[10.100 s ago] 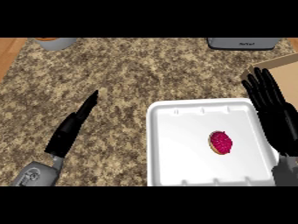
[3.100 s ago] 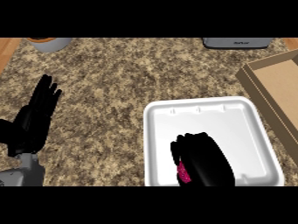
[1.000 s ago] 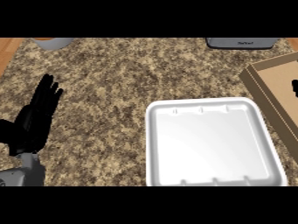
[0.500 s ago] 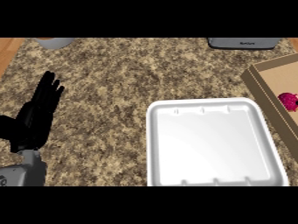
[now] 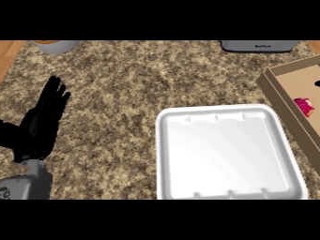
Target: Pick the cupcake from the tray and place it in the cardboard box
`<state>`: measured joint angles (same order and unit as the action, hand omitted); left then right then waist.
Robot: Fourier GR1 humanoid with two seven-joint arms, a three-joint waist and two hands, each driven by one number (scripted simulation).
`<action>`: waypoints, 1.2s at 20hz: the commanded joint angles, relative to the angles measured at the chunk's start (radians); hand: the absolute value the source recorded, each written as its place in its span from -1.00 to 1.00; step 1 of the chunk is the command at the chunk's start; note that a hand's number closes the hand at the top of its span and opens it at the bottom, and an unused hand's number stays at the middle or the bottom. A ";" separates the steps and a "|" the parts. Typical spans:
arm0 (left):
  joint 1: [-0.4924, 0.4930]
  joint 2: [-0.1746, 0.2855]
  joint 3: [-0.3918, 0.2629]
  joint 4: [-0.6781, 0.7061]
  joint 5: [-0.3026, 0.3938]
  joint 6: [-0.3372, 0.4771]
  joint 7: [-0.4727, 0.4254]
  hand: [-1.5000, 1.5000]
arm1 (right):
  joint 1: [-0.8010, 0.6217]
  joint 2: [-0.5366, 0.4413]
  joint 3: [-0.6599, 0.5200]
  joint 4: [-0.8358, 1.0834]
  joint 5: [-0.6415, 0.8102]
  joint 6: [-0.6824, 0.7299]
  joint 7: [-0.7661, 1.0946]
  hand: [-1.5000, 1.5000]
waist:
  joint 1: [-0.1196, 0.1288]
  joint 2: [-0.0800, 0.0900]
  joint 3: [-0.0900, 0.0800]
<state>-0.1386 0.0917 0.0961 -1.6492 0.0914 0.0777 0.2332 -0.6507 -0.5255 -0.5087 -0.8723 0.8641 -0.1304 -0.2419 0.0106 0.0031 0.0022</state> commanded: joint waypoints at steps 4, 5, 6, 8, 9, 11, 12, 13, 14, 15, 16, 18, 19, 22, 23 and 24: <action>0.022 0.011 0.015 0.003 0.011 -0.014 -0.015 0.00 | -0.061 0.012 -0.207 0.048 -0.301 0.116 -0.044 -1.00 | -0.012 -0.004 -0.001; 0.032 0.004 0.002 -0.032 -0.002 0.000 -0.003 0.00 | -0.048 0.001 -0.244 0.059 -0.349 0.141 -0.076 -1.00 | -0.012 -0.006 0.000; 0.042 0.002 0.006 -0.024 0.009 -0.011 -0.015 0.00 | -0.085 0.001 -0.264 0.097 -0.378 0.161 -0.051 -1.00 | -0.001 -0.002 0.000; 0.007 0.002 0.012 0.025 0.001 0.000 -0.015 0.00 | -0.073 -0.046 -0.323 0.087 -0.461 0.256 -0.030 -1.00 | -0.025 -0.004 -0.001; 0.031 0.025 0.027 -0.002 0.020 -0.023 -0.001 0.00 | -0.084 -0.037 -0.319 0.107 -0.466 0.238 -0.028 -1.00 | -0.007 -0.003 -0.001; 0.008 -0.001 -0.002 -0.027 0.005 0.003 0.023 0.00 | -0.046 -0.044 -0.359 0.111 -0.525 0.260 -0.068 -1.00 | -0.013 -0.003 -0.001; 0.004 0.027 0.035 0.026 0.021 -0.024 -0.021 0.00 | -0.010 -0.061 -0.383 0.107 -0.559 0.295 -0.095 -1.00 | -0.018 -0.003 -0.002; 0.042 0.002 -0.004 -0.067 0.014 -0.007 0.032 0.00 | 0.011 -0.086 -0.393 0.092 -0.577 0.312 -0.079 -1.00 | -0.014 -0.006 -0.002; 0.029 -0.018 -0.019 -0.033 -0.019 0.020 0.008 0.00 | 0.013 -0.057 -0.362 0.103 -0.575 0.264 -0.083 -1.00 | -0.010 -0.003 -0.002; 0.085 0.003 -0.002 -0.062 0.010 -0.022 -0.009 0.00 | 0.043 -0.061 -0.388 0.119 -0.592 0.251 -0.140 -1.00 | -0.006 -0.003 -0.002; 0.065 -0.043 -0.046 -0.075 -0.037 0.037 0.010 0.00 | 0.040 -0.145 -0.416 0.193 -0.605 0.290 -0.165 -1.00 | -0.004 -0.001 -0.001; 0.022 -0.007 -0.007 -0.034 -0.005 0.004 0.002 0.00 | 0.009 -0.193 -0.410 0.198 -0.636 0.296 -0.116 -1.00 | -0.006 -0.001 -0.001; 0.042 -0.005 -0.002 -0.015 -0.004 -0.007 -0.029 0.00 | 0.060 -0.139 -0.407 0.143 -0.670 0.303 -0.140 -1.00 | -0.010 -0.003 -0.002; 0.007 0.013 0.025 0.041 0.022 -0.031 -0.035 0.00 | 0.132 -0.211 -0.433 0.210 -0.703 0.368 -0.201 -1.00 | -0.012 -0.001 -0.002; 0.027 0.016 0.027 0.012 0.028 -0.036 -0.035 0.00 | 0.100 -0.242 -0.423 0.297 -0.699 0.332 -0.233 -1.00 | -0.003 0.001 -0.001; 0.014 0.009 0.001 -0.068 0.018 -0.006 0.055 0.00 | 0.101 -0.274 -0.447 0.350 -0.703 0.335 -0.294 -1.00 | 0.003 0.002 0.000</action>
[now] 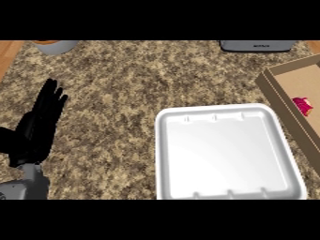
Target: Pick the cupcake from the tray and place it in the cardboard box
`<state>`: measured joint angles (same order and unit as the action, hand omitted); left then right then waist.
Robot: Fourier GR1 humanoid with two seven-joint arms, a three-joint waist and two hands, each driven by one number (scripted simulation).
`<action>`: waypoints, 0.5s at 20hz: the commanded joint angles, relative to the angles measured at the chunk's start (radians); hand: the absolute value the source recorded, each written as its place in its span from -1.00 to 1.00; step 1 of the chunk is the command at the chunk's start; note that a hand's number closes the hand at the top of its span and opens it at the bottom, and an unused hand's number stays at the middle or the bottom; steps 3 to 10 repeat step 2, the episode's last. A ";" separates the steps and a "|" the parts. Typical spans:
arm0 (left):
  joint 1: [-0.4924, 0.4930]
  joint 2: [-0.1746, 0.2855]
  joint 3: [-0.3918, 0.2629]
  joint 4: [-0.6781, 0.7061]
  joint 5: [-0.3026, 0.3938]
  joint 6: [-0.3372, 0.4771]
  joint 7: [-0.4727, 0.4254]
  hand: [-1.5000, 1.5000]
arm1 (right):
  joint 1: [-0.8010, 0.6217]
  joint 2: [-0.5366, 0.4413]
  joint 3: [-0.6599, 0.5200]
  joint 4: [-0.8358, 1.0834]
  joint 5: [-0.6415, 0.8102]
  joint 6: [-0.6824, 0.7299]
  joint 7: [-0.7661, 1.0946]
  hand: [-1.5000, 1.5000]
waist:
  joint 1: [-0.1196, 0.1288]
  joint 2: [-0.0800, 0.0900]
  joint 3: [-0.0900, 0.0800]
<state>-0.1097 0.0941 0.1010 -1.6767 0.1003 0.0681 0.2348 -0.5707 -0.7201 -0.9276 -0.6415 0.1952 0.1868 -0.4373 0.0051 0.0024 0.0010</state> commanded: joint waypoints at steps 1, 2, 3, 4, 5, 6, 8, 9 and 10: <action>-0.068 0.008 0.019 0.086 0.008 -0.007 -0.020 0.00 | 0.056 -0.048 -0.011 0.111 -0.038 0.013 -0.118 -1.00 | 0.000 0.003 0.000; -0.034 -0.009 0.008 0.084 -0.007 -0.001 -0.062 0.00 | 0.024 -0.111 -0.008 0.188 -0.038 0.034 -0.129 -1.00 | 0.007 0.004 0.001; -0.034 -0.009 0.008 0.084 -0.007 -0.001 -0.062 0.00 | 0.024 -0.111 -0.008 0.188 -0.038 0.034 -0.129 -1.00 | 0.007 0.004 0.001; -0.034 -0.009 0.008 0.084 -0.007 -0.001 -0.062 0.00 | 0.024 -0.111 -0.008 0.188 -0.038 0.034 -0.129 -1.00 | 0.007 0.004 0.001; -0.034 -0.009 0.008 0.084 -0.007 -0.001 -0.062 0.00 | 0.024 -0.111 -0.008 0.188 -0.038 0.034 -0.129 -1.00 | 0.007 0.004 0.001; -0.034 -0.009 0.008 0.084 -0.007 -0.001 -0.062 0.00 | 0.024 -0.111 -0.008 0.188 -0.038 0.034 -0.129 -1.00 | 0.007 0.004 0.001; -0.034 -0.009 0.008 0.084 -0.007 -0.001 -0.062 0.00 | 0.024 -0.111 -0.008 0.188 -0.038 0.034 -0.129 -1.00 | 0.007 0.004 0.001; -0.034 -0.009 0.008 0.084 -0.007 -0.001 -0.062 0.00 | 0.024 -0.111 -0.008 0.188 -0.038 0.034 -0.129 -1.00 | 0.007 0.004 0.001; -0.034 -0.009 0.008 0.084 -0.007 -0.001 -0.062 0.00 | 0.024 -0.111 -0.008 0.188 -0.038 0.034 -0.129 -1.00 | 0.007 0.004 0.001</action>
